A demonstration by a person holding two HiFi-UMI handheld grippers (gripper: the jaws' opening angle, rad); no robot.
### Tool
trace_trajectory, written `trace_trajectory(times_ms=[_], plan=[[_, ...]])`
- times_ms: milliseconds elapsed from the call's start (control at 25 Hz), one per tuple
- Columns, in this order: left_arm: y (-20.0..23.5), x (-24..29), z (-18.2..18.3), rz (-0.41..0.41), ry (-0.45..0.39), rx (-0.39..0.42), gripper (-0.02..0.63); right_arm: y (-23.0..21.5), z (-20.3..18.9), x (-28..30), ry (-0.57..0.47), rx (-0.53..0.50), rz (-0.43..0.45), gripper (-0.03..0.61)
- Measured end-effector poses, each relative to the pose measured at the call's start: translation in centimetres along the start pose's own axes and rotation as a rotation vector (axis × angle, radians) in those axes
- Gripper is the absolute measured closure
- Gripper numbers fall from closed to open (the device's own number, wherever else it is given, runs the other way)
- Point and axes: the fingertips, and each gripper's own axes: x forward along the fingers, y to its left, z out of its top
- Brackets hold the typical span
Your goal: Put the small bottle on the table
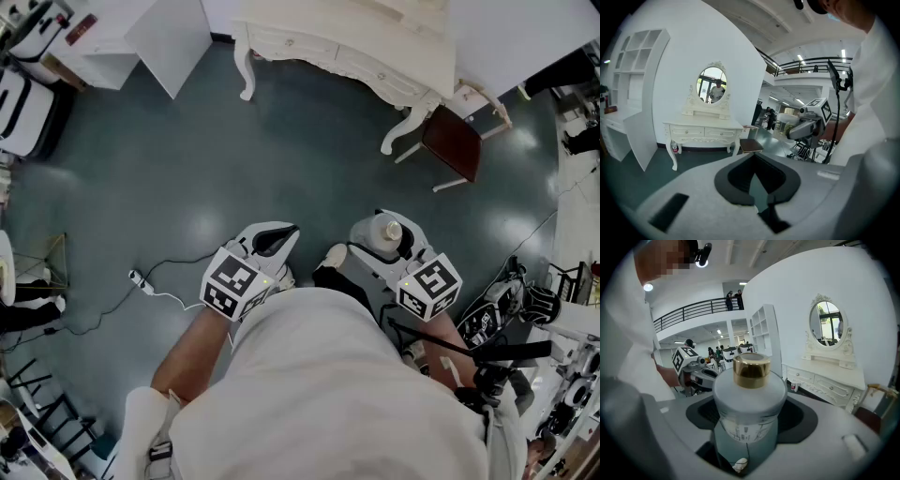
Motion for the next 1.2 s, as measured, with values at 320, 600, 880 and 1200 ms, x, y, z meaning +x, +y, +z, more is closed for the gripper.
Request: trace_trajectory(times_ms=[320,600,880,1200], plan=[[2.7,-5.6,-2.0,0.079,-0.006,-0.023,0.612,2.7,1.4,2.6,-0.004,-0.022,0.013,0.241],[9.0,-6.6,-1.0,0.212,-0.039,-0.064,0.612,-0.1,2.6,5.5,0.005,-0.029,0.049,0.241],[15.0,-2.1,2.3,0.265,-0.011,-0.084,0.612,-7.3,5.4,10.8,-0.002,-0.028,0.110,0.241],[22.7,8.6,11.3,0.262,-0.002,-0.061,0.612,-19.9,11.0,18.2,0.005,-0.095,0.176,0.241]])
